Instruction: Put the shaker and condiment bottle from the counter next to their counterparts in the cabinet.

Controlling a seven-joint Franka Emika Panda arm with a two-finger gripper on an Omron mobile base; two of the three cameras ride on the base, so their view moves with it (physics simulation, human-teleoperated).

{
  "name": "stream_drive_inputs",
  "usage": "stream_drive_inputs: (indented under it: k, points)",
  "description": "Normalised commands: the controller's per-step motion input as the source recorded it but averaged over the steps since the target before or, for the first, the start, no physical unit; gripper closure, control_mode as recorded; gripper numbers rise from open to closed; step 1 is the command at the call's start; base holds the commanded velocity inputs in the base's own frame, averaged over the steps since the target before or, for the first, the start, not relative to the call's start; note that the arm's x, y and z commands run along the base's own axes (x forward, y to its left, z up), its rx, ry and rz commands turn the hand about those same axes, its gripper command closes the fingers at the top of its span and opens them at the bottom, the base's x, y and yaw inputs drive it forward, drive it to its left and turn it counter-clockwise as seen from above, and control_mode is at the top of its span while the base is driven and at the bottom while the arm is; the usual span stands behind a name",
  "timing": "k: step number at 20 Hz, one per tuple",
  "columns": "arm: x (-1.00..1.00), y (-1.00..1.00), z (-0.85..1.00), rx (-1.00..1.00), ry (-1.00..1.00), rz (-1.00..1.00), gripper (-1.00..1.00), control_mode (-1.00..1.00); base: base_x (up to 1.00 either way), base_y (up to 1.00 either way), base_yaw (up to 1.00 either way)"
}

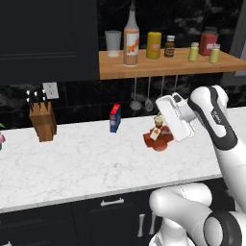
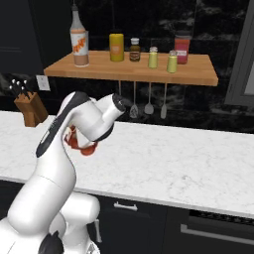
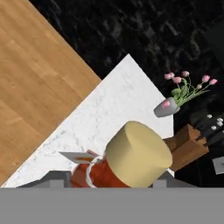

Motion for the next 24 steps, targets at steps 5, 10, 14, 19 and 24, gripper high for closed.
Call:
stream_drive_inputs:
  k: [5,10,14,19,24]
  points:
    - [0.08,0.1,0.75,0.02,0.0,-0.23,1.0,-1.0,0.0,0.0,0.0]
    - [0.16,0.05,0.8,0.07,0.0,-0.26,1.0,-1.0,0.0,0.0,0.0]
    - [0.16,0.08,0.82,0.09,0.0,-0.27,1.0,-1.0,0.0,0.0,0.0]
    - [0.11,0.05,0.8,0.13,0.0,-0.28,1.0,-1.0,0.0,0.0,0.0]
    - [0.08,0.0,0.81,0.15,0.0,-0.29,1.0,-1.0,0.0,0.0,0.0]
